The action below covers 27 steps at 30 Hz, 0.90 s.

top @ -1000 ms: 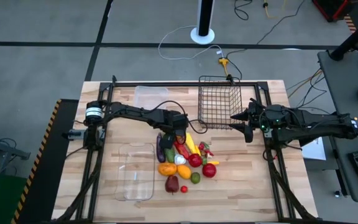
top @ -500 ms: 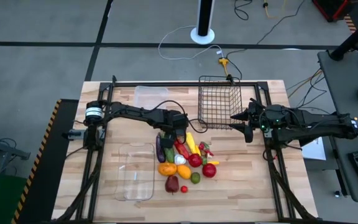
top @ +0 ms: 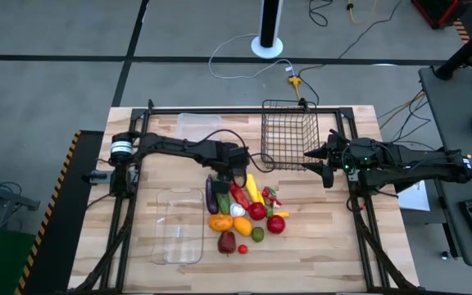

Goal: Sort produce into baskets
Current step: Put the orange bell pepper into the wire basket

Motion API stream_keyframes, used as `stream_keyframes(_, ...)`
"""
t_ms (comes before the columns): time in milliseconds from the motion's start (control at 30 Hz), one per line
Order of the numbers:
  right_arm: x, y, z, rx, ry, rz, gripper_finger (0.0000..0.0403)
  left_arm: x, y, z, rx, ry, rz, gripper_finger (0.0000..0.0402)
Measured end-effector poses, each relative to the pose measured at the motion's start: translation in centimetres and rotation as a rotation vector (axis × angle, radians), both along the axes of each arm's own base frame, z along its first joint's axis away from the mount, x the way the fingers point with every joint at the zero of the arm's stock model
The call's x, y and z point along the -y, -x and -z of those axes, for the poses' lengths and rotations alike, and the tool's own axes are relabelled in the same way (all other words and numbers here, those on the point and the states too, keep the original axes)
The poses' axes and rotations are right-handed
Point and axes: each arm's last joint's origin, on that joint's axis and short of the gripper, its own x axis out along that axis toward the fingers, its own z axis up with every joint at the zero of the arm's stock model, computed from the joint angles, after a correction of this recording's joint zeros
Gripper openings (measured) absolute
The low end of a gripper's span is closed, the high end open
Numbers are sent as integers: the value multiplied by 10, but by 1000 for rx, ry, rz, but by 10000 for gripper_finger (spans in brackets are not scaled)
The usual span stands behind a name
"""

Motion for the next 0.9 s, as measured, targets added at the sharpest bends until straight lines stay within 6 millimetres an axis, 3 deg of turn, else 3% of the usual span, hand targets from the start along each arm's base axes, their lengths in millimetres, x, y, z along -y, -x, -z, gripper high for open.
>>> stream_keyframes(367,0,0,-5,47,15,-9,217,1,6,-67,203,-16,-14,92)
stream_keyframes(500,-1,3,-11,105,36,-42,217,3,4,-98,420,-10,-16,92)
stream_keyframes(633,-1,8,-18,166,64,-49,217,3,-13,-123,728,3,5,91)
stream_keyframes(733,-2,12,-21,197,76,-53,217,1,-29,-131,930,3,-9,91)
stream_keyframes(900,-3,20,-25,240,80,-79,217,-3,-52,-121,1103,11,-54,91)
